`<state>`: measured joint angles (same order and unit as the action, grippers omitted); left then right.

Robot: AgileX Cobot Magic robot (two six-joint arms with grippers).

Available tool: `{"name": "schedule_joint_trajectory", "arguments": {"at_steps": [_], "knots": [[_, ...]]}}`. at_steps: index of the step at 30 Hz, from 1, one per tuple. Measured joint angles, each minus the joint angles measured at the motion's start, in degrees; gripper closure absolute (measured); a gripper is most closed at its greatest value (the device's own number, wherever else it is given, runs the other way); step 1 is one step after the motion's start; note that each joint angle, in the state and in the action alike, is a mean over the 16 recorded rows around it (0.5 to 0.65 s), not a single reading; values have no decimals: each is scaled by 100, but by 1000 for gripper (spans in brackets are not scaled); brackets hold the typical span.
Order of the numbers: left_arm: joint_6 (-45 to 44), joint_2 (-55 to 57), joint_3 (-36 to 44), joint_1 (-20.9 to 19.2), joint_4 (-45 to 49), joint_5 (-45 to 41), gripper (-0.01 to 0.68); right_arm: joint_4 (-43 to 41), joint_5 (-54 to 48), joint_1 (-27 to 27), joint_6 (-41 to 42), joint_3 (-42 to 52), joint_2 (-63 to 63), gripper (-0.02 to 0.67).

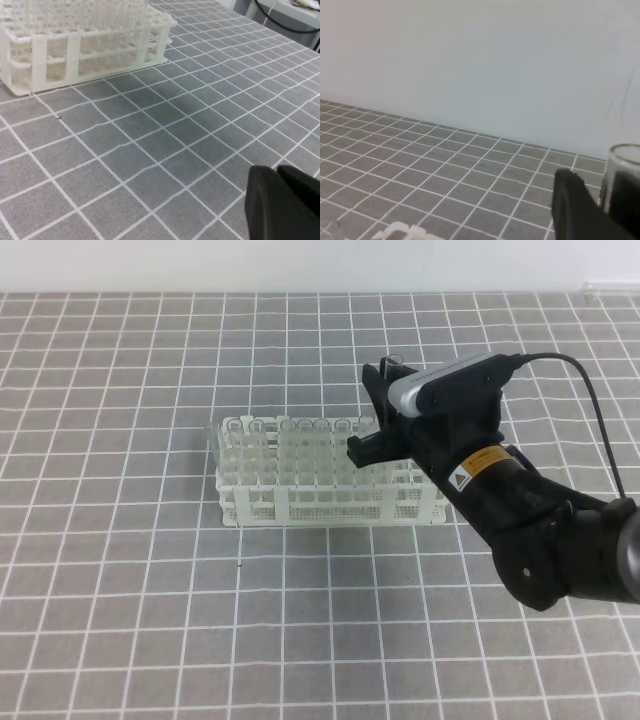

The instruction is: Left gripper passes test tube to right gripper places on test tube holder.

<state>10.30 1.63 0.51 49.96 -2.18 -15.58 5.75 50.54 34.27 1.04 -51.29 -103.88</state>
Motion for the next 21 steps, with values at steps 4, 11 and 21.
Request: {"name": "schedule_joint_trajectory", "arguments": {"at_steps": [4, 11, 21], "knots": [[0, 2, 0, 0, -1, 0, 673, 0, 20, 0, 46, -30, -52, 640], [0, 7, 4, -1, -3, 0, 673, 0, 43, 0, 53, -101, -151, 640], [-1, -7, -13, 1, -1, -22, 673, 0, 14, 0, 54, -152, -192, 640]]}}
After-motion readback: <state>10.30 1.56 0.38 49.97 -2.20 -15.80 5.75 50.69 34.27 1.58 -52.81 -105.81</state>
